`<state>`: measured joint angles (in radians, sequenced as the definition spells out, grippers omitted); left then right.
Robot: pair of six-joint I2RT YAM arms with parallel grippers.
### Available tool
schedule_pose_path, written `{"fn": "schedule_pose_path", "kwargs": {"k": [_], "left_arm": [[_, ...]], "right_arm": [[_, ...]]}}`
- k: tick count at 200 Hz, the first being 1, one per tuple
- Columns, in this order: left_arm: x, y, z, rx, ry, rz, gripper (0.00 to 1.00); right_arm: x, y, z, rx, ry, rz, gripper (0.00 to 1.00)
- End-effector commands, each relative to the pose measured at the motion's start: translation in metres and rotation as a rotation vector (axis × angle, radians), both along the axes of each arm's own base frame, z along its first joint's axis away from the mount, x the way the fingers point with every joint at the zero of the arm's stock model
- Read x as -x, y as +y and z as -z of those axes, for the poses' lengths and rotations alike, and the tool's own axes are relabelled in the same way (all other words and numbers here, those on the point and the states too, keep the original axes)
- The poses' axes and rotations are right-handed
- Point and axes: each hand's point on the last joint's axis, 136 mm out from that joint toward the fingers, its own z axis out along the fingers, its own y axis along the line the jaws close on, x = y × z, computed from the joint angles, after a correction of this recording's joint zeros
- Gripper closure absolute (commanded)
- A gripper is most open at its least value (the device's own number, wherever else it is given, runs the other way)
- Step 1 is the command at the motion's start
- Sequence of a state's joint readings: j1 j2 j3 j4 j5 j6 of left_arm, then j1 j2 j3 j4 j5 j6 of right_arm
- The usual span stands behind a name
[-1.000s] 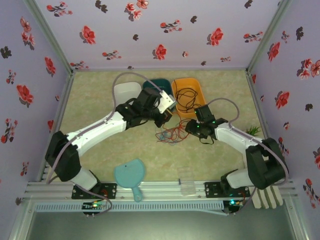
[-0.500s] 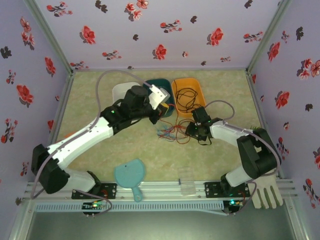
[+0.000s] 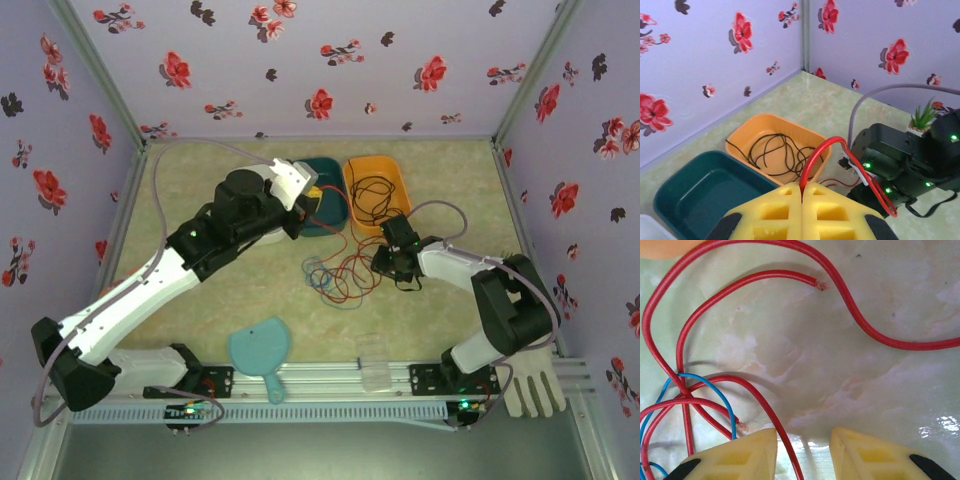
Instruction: Untangle the cables
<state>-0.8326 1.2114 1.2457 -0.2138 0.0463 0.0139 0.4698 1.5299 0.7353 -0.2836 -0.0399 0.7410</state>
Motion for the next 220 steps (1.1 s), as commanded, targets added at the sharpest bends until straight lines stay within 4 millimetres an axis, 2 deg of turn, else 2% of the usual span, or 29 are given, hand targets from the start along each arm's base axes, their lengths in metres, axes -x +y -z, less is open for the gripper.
{"fn": "schedule_pose_path", "kwargs": {"k": [1,27,50,85,110,117,119,122,124,125,128,177,220], "left_arm": [[-0.017,0.018,-0.036,0.039,-0.057,-0.102,1.00],[-0.044,0.029,-0.033,0.065,0.017,-0.190,1.00],[-0.071,0.041,-0.027,0.075,0.068,-0.261,1.00],[-0.114,0.059,-0.007,0.086,0.167,-0.365,1.00],[-0.139,0.062,0.009,0.081,0.214,-0.410,1.00],[-0.144,0.060,0.014,0.075,0.227,-0.415,1.00],[-0.146,0.059,0.015,0.075,0.228,-0.416,1.00],[-0.148,0.058,0.018,0.072,0.234,-0.418,1.00],[-0.150,0.057,0.020,0.069,0.238,-0.420,1.00],[-0.151,0.057,0.020,0.069,0.239,-0.422,1.00],[-0.153,0.056,0.023,0.065,0.247,-0.425,1.00],[-0.194,0.047,0.063,0.022,0.322,-0.527,1.00],[-0.219,0.049,0.093,-0.061,0.332,-0.612,1.00]], "right_arm": [[0.003,-0.015,0.006,0.071,0.001,0.018,0.64],[-0.002,-0.014,-0.011,0.061,-0.045,0.013,0.61],[-0.006,-0.017,-0.033,0.070,-0.101,0.011,0.57],[-0.013,-0.030,-0.074,0.112,-0.203,0.029,0.50],[-0.017,-0.035,-0.104,0.118,-0.282,0.035,0.41],[-0.018,-0.038,-0.112,0.127,-0.299,0.039,0.36],[-0.018,-0.039,-0.114,0.129,-0.304,0.040,0.32],[-0.019,-0.040,-0.117,0.134,-0.312,0.043,0.23],[-0.019,-0.041,-0.120,0.136,-0.317,0.043,0.09],[-0.019,-0.041,-0.121,0.138,-0.320,0.041,0.05],[-0.019,-0.043,-0.124,0.141,-0.328,0.042,0.01],[-0.021,-0.073,-0.172,0.232,-0.451,0.126,0.01],[-0.021,-0.077,-0.193,0.210,-0.526,0.144,0.01]]}}
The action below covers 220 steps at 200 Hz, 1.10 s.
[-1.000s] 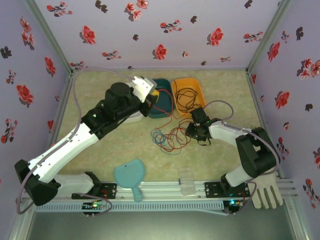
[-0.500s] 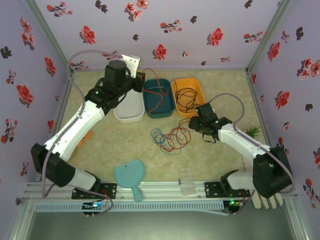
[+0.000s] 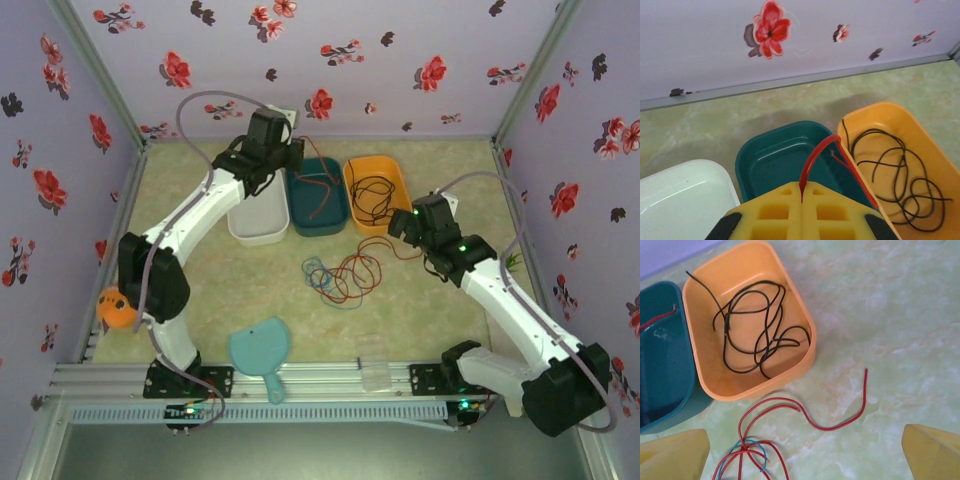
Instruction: Untangle the cables
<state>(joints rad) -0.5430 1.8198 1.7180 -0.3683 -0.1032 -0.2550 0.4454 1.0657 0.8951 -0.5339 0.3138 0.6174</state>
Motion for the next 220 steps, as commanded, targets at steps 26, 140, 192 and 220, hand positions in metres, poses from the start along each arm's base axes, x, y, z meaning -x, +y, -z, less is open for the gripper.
{"fn": "schedule_pose_path", "kwargs": {"k": [26,140,192,220], "left_arm": [[-0.020,0.013,0.019,-0.094,0.022,-0.119,1.00],[-0.043,-0.011,0.093,-0.207,0.114,-0.074,1.00],[-0.033,-0.030,0.132,-0.256,0.206,0.010,1.00],[-0.030,-0.033,0.148,-0.282,0.261,0.044,1.00]], "right_arm": [[-0.002,-0.011,-0.021,0.026,-0.062,0.022,0.01],[-0.006,-0.025,-0.022,0.027,-0.077,0.106,0.01],[-0.004,-0.030,-0.013,0.015,-0.060,0.140,0.01],[-0.001,-0.034,-0.002,0.009,-0.032,0.163,0.01]]}}
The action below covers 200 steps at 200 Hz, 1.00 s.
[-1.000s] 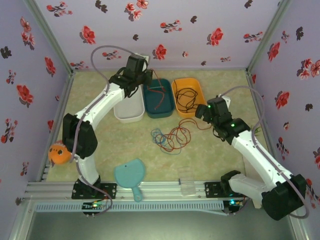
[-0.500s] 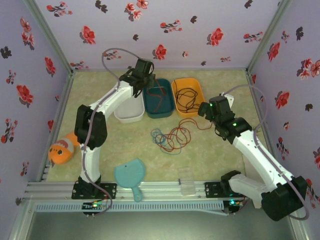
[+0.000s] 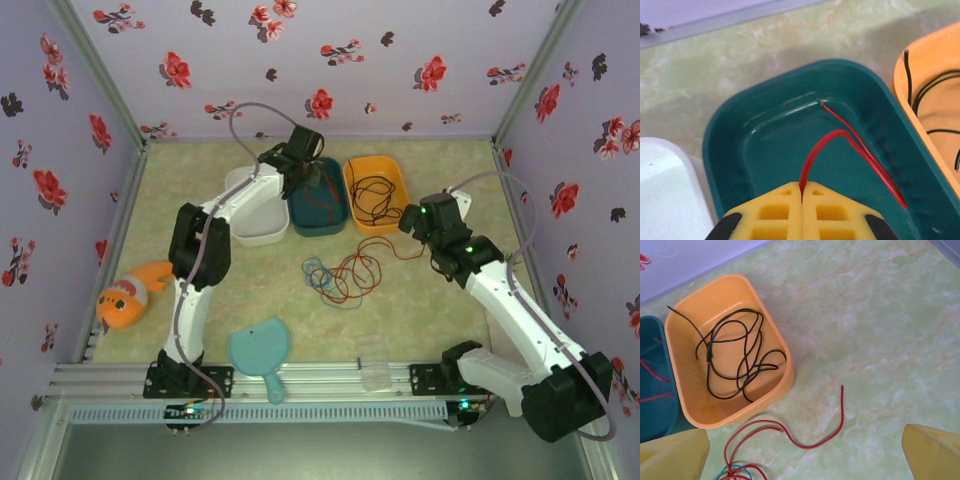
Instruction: Untangle the cables
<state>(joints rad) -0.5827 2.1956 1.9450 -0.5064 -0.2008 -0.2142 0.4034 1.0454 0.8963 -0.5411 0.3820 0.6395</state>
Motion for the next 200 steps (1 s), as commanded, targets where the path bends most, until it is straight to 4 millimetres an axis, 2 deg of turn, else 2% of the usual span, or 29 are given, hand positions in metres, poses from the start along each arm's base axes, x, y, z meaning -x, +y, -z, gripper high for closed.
{"fn": "schedule_pose_path", "kwargs": {"k": [1,40,63,85,132,150,179,200], "left_arm": [[0.006,-0.004,0.017,-0.040,0.072,0.052,1.00],[0.011,-0.002,0.038,-0.092,0.157,0.061,1.00],[0.013,0.000,0.043,-0.110,0.184,0.063,0.88],[0.014,0.000,0.042,-0.116,0.185,0.067,0.68],[0.011,-0.001,0.011,-0.084,0.130,0.063,0.44],[0.012,0.000,-0.004,-0.070,0.107,0.061,0.31],[0.013,0.004,-0.023,-0.060,0.072,0.050,0.17],[0.015,0.006,-0.033,-0.052,0.049,0.046,0.08]], "right_arm": [[0.001,-0.009,0.006,-0.013,0.001,0.058,0.01],[0.006,-0.015,0.028,-0.020,0.090,0.085,0.01],[0.009,-0.015,0.044,-0.028,0.138,0.090,0.01],[0.011,-0.016,0.056,-0.014,0.173,0.085,0.03],[0.012,-0.002,0.083,-0.018,0.249,-0.008,0.12],[0.011,0.004,0.094,-0.024,0.266,-0.046,0.18],[0.011,0.011,0.108,-0.029,0.296,-0.082,0.28],[0.010,0.014,0.115,-0.032,0.319,-0.099,0.31]]}}
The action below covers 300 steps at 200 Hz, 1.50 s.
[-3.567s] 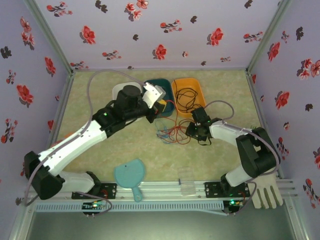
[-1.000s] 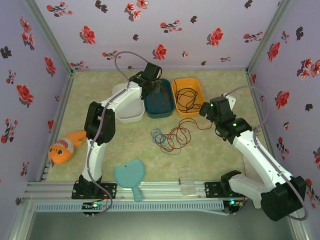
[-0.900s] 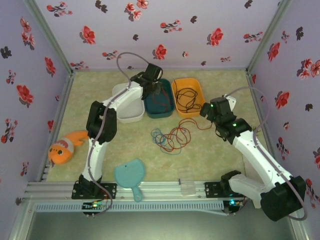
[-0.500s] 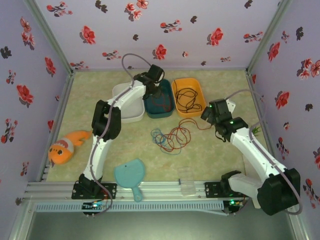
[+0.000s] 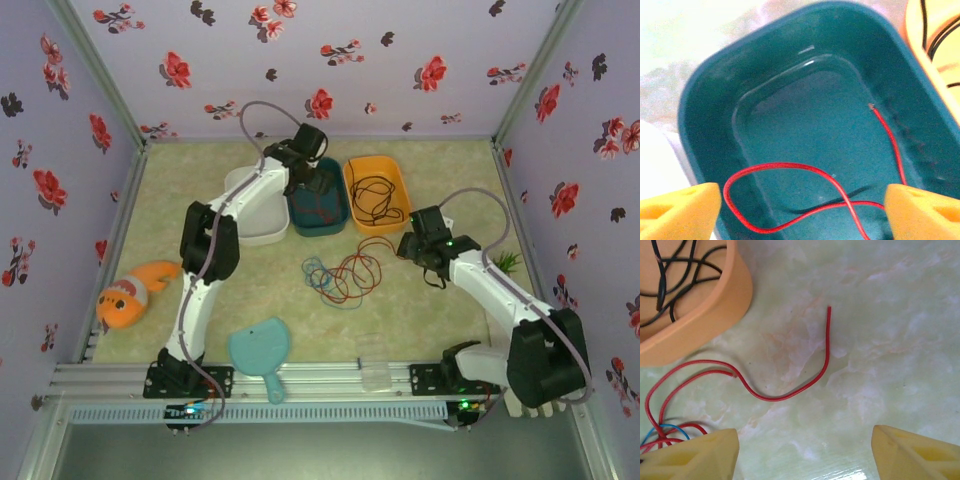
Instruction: Untangle the cables
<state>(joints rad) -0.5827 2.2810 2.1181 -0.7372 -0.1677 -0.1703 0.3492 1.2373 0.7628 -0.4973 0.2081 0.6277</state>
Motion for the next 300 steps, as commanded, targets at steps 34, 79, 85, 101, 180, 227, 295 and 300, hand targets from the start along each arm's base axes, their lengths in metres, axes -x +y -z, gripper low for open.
{"fn": "schedule_pose_path", "kwargs": {"k": [34,79,85,101,180,227,295,300], "left_arm": [[0.008,0.005,-0.060,0.050,-0.100,-0.004,0.00],[0.016,0.007,-0.066,0.067,-0.109,-0.003,0.00],[0.017,0.007,-0.065,0.068,-0.106,-0.005,0.00],[0.019,0.009,-0.061,0.067,-0.101,-0.008,0.00],[0.023,0.011,-0.051,0.074,-0.076,-0.018,0.00],[0.024,0.009,-0.047,0.091,-0.062,-0.013,0.00],[0.024,0.010,-0.046,0.091,-0.058,-0.015,0.00],[0.024,0.011,-0.046,0.090,-0.059,-0.015,0.00]], "right_arm": [[-0.004,0.016,0.017,-0.031,0.033,-0.068,0.32],[-0.011,0.029,0.025,0.025,0.049,-0.135,0.32],[-0.013,0.030,0.026,0.041,0.053,-0.146,0.32],[-0.018,0.033,0.031,0.078,0.068,-0.174,0.35],[-0.036,0.044,0.056,0.180,0.142,-0.243,0.50],[-0.046,0.047,0.070,0.193,0.163,-0.259,0.54],[-0.049,0.051,0.085,0.144,0.194,-0.266,0.66],[-0.048,0.052,0.085,0.138,0.193,-0.267,0.67]]}}
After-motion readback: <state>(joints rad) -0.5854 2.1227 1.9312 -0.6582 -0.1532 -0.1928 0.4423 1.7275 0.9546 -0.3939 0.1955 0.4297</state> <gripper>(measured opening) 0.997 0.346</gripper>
